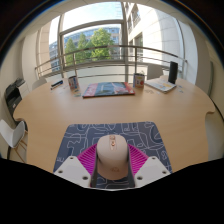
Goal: Arrange mouse
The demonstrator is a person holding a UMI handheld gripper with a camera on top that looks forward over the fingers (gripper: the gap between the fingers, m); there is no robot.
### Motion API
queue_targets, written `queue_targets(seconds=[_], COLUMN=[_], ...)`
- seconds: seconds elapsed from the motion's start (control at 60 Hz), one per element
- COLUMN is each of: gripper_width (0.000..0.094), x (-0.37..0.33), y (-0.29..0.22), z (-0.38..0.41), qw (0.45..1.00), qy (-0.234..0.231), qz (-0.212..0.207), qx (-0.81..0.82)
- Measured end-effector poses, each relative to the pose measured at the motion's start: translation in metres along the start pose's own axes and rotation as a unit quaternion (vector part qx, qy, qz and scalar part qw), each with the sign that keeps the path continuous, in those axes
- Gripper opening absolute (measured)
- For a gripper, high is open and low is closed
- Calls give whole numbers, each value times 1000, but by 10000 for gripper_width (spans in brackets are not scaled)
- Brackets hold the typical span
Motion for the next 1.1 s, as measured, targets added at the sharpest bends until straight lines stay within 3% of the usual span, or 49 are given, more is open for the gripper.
queue_targets(seconds=[0.2, 0.3, 0.617, 1.1], gripper_width=[580, 858, 848, 848], x=[-4, -31, -173, -303], y=[13, -2, -36, 25], z=[0, 8, 38, 32], qw=[999, 999, 998, 998], qy=[16, 9, 7, 9], qz=[14, -1, -50, -52], qx=[-27, -33, -25, -22])
Point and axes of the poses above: the point between the fingertips, and its own axes, seen from behind it with the camera up: z to the left, y down, x forward, the way the camera looks, the point moved 5 cm from there along -x, backward, against the way the camera looks, and after that the axes turned 15 degrees about x, right-handed, at the moved point
